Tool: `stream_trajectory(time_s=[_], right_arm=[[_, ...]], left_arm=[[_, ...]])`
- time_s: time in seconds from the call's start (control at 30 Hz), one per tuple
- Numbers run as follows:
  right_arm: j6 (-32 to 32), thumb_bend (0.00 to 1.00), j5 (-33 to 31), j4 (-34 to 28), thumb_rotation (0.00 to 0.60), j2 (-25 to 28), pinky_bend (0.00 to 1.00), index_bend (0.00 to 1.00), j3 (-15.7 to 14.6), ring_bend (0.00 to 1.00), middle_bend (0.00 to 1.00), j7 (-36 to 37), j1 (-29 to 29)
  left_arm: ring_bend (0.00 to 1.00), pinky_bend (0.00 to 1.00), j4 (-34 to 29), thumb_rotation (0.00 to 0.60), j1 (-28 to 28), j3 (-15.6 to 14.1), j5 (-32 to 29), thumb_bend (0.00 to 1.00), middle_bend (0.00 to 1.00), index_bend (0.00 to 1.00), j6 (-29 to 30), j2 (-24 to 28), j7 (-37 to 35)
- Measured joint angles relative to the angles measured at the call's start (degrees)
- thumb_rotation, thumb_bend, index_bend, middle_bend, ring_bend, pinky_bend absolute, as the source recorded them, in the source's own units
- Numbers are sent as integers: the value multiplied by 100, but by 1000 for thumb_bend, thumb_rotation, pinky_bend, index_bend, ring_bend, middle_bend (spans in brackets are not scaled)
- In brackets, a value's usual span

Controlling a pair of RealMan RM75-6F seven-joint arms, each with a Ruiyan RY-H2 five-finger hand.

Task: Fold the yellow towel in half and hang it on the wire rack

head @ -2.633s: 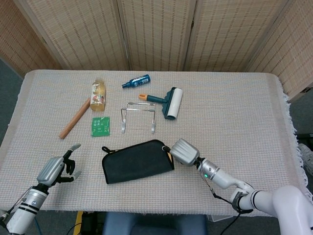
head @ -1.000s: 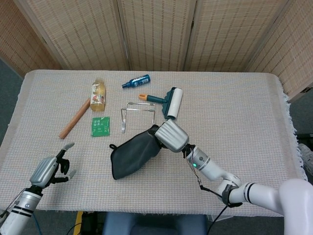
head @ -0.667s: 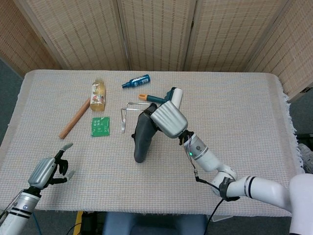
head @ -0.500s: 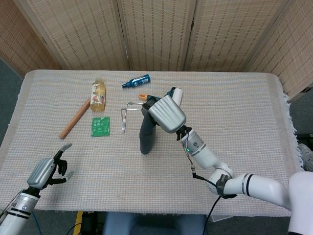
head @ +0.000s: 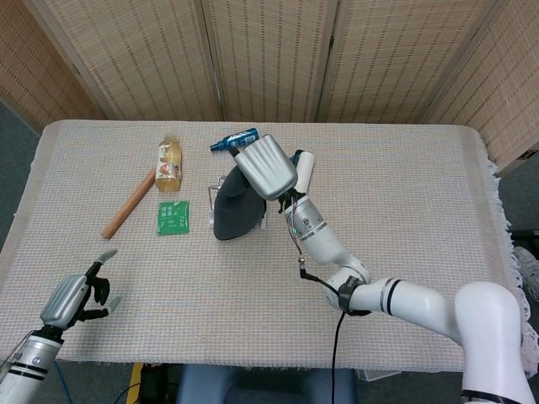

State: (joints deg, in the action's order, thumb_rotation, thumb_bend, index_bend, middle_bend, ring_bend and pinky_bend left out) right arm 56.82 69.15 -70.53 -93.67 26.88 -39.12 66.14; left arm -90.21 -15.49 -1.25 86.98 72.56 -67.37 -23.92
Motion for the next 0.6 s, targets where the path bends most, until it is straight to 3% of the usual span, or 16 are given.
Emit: stream_trajectory(time_s=[0.6], right_arm=[[-695, 444, -329, 2688, 600, -1045, 1000, 672, -93, 950, 858, 478, 985]], left_arm=[[694, 855, 76, 600, 191, -94, -68, 367, 766, 0, 19, -18, -82]])
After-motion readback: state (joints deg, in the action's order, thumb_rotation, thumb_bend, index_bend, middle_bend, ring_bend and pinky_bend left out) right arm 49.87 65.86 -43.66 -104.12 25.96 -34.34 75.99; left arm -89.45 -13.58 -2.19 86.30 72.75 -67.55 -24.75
